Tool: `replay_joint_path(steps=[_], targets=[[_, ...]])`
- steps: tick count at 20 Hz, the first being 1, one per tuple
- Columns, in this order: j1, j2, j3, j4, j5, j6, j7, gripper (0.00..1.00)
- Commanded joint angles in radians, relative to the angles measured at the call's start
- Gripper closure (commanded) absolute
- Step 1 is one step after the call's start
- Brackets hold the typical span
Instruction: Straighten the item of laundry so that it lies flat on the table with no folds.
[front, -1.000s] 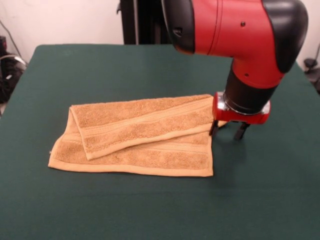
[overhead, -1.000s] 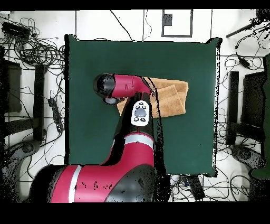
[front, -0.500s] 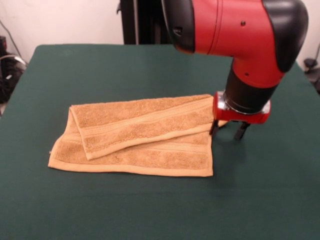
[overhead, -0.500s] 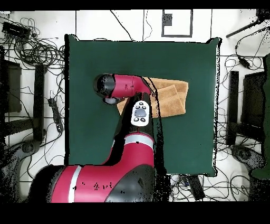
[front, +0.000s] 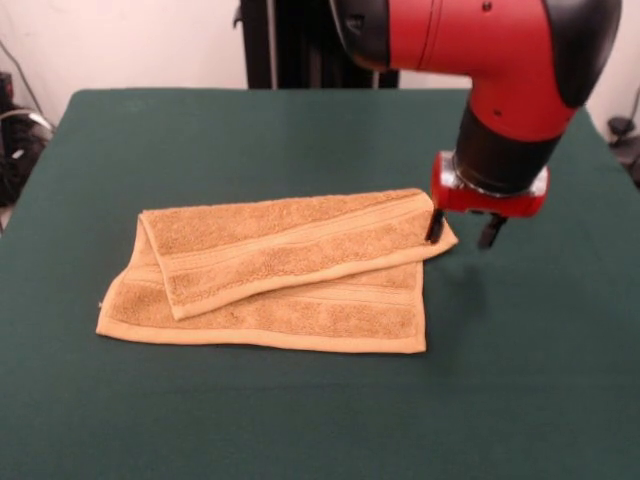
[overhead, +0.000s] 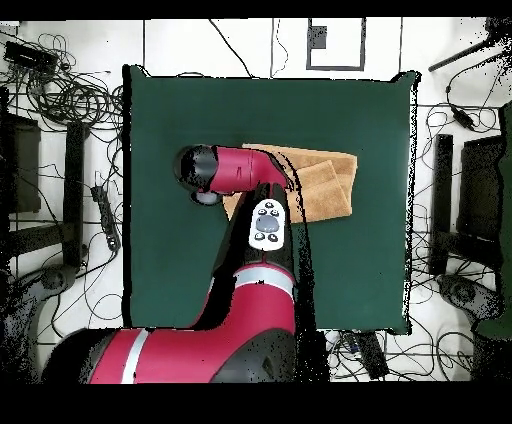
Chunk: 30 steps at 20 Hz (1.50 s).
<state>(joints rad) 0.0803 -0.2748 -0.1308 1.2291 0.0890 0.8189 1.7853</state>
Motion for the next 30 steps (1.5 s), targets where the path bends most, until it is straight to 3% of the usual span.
replay_joint_path(steps=[1,5,20,30], targets=[[0.046,-0.080,0.101,0.225,0.038,-0.024,0.167,0.00],[0.052,-0.085,0.099,0.255,0.023,-0.069,0.167,0.00],[0.092,0.046,0.075,0.244,-0.039,-0.283,0.167,0.00],[0.119,0.085,0.035,0.199,-0.076,-0.219,0.090,0.00]])
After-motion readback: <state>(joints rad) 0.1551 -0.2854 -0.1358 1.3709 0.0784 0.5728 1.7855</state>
